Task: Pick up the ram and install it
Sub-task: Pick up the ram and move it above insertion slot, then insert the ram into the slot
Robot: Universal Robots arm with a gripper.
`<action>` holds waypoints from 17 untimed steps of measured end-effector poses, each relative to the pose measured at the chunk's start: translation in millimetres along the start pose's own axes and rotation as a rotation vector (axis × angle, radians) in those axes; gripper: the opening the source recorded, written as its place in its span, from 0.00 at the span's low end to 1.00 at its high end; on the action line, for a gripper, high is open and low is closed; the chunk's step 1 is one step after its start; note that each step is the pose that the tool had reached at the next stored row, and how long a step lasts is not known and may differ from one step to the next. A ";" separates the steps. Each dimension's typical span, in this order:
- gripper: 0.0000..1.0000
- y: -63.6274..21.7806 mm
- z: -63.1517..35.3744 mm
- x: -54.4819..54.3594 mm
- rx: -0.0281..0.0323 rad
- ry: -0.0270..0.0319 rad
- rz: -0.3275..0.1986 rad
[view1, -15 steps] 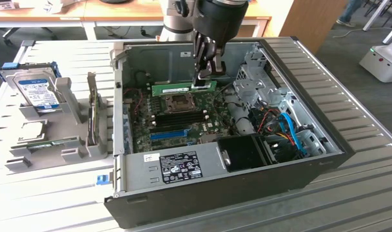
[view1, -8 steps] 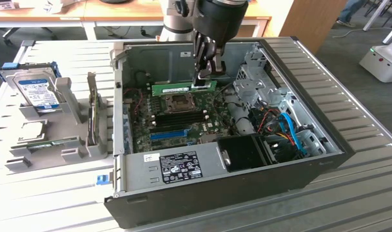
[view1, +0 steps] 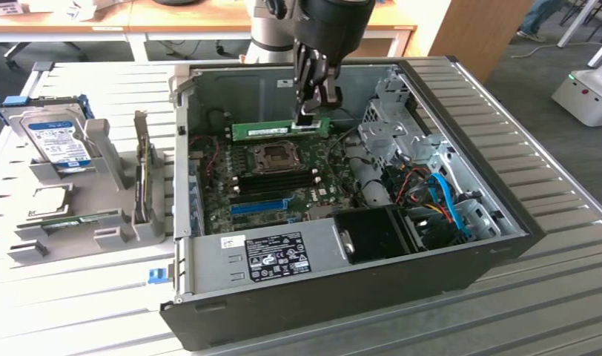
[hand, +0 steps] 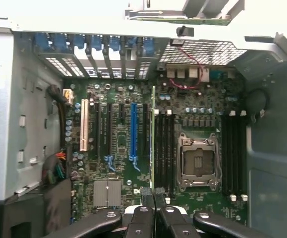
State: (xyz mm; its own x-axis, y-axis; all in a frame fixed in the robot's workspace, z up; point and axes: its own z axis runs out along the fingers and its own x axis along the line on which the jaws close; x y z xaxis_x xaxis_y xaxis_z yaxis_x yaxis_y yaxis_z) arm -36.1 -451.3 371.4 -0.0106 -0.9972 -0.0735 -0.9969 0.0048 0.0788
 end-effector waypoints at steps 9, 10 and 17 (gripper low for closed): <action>0.12 -0.1 1.7 -13.0 -0.0001 0.0001 0.000; 0.12 0.0 1.8 -13.0 -0.0001 0.0000 0.000; 0.12 0.0 1.8 -13.1 0.0000 0.0001 0.000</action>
State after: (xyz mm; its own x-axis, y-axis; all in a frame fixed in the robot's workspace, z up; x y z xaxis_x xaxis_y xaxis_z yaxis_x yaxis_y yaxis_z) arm -36.1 -438.1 370.6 -0.0106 -0.9972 -0.0734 -0.9969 0.0048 0.0789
